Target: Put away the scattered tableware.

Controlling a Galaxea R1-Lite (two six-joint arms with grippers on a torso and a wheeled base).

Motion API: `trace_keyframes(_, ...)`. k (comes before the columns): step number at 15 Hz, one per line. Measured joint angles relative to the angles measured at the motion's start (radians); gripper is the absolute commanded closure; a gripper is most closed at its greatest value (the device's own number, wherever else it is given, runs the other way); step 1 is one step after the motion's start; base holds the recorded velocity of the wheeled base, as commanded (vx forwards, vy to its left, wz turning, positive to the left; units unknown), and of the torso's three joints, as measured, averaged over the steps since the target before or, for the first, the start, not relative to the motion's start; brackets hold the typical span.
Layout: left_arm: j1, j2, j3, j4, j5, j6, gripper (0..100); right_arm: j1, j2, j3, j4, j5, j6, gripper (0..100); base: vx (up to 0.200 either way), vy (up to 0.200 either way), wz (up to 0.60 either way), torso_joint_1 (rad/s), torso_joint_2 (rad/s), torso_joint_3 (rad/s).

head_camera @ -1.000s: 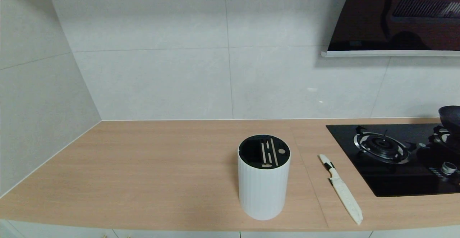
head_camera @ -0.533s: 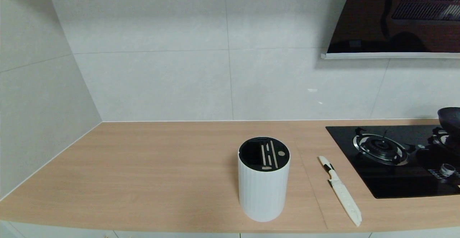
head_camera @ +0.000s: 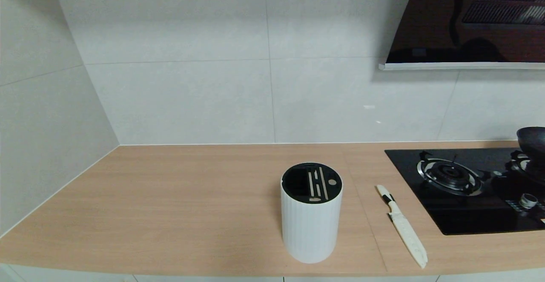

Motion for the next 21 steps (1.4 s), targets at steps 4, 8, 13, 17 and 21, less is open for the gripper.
trace_keyframes(4, 0.0, 0.0, 0.0, 0.0, 0.0, 0.0, 0, 0.0, 0.0, 0.0, 0.0, 0.001, -0.001, 0, 0.0, 0.0, 0.0, 0.0, 0.0, 0.0)
trace_keyframes(8, 0.0, 0.0, 0.0, 0.0, 0.0, 0.0, 0, 0.0, 0.0, 0.0, 0.001, 0.003, -0.016, 0, 0.0, 0.0, 0.0, 0.0, 0.0, 0.0)
trace_keyframes(13, 0.0, 0.0, 0.0, 0.0, 0.0, 0.0, 0, 0.001, 0.001, -0.021, 0.002, 0.025, -0.002, 0, 0.0, 0.0, 0.0, 0.0, 0.0, 0.0)
trace_keyframes(17, 0.0, 0.0, 0.0, 0.0, 0.0, -0.001, 0, 0.028, 0.08, -0.186, 0.049, 0.167, 0.04, 0, 0.0, 0.0, 0.0, 0.0, 0.0, 0.0)
trace_keyframes(21, 0.0, 0.0, 0.0, 0.0, 0.0, 0.001, 0, 0.063, 0.319, -0.26, 0.05, 0.188, 0.025, 0, 0.0, 0.0, 0.0, 0.0, 0.0, 0.0)
